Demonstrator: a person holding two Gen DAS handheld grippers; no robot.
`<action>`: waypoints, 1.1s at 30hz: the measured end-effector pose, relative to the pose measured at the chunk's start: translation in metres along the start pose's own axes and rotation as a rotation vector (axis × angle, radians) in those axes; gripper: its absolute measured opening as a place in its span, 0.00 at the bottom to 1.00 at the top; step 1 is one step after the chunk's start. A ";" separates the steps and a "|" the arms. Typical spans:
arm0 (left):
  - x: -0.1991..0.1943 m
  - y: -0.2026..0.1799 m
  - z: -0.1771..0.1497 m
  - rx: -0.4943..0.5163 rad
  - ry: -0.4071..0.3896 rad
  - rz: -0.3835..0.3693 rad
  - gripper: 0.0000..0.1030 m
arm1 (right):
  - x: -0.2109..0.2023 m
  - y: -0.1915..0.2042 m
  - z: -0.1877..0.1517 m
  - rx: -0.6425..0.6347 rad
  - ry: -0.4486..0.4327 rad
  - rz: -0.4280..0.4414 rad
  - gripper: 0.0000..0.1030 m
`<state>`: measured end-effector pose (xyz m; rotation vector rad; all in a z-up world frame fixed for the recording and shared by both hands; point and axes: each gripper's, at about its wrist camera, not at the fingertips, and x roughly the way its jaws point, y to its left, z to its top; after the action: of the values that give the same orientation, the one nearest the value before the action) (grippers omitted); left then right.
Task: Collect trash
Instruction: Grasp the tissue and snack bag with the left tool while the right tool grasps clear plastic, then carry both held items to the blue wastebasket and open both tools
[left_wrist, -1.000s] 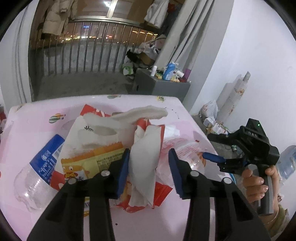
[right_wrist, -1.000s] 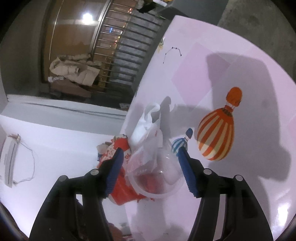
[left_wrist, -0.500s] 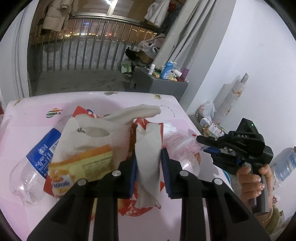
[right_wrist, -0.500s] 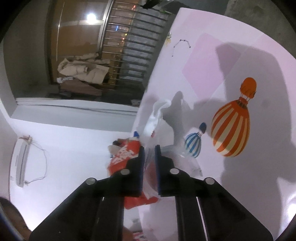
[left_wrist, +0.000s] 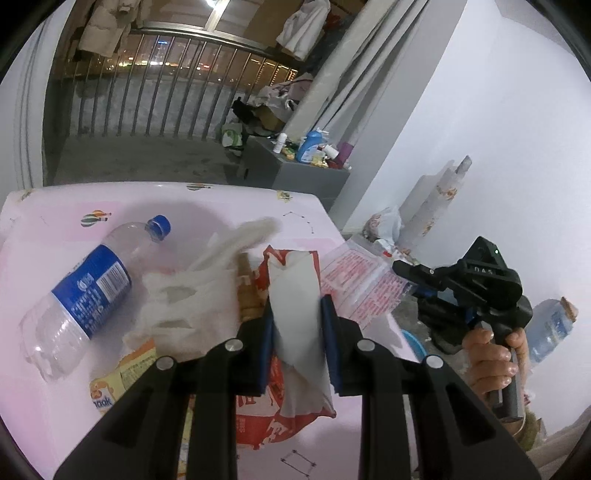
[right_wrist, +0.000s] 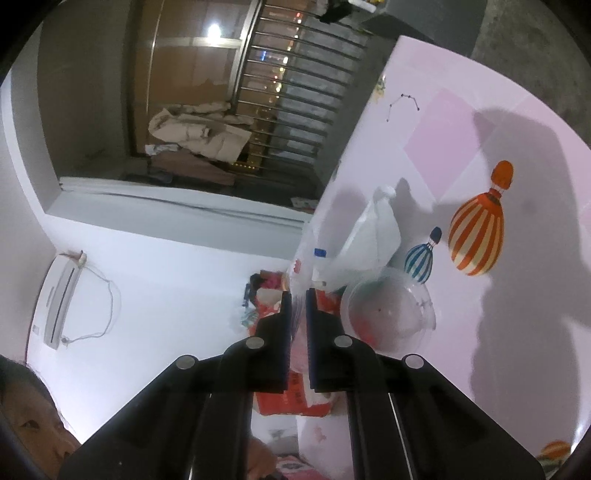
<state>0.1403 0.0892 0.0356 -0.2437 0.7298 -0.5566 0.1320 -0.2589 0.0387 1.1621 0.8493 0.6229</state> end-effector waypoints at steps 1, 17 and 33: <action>-0.002 -0.001 0.000 -0.002 -0.004 -0.005 0.22 | -0.002 0.001 -0.001 0.000 -0.003 0.003 0.05; -0.036 -0.025 0.032 -0.003 -0.112 -0.145 0.21 | -0.024 0.017 -0.007 -0.037 -0.060 0.063 0.03; -0.087 -0.067 0.055 0.087 -0.237 -0.195 0.20 | -0.057 0.039 -0.007 -0.085 -0.123 0.189 0.03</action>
<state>0.0988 0.0834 0.1510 -0.2962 0.4533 -0.7298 0.0948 -0.2891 0.0885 1.1985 0.6079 0.7273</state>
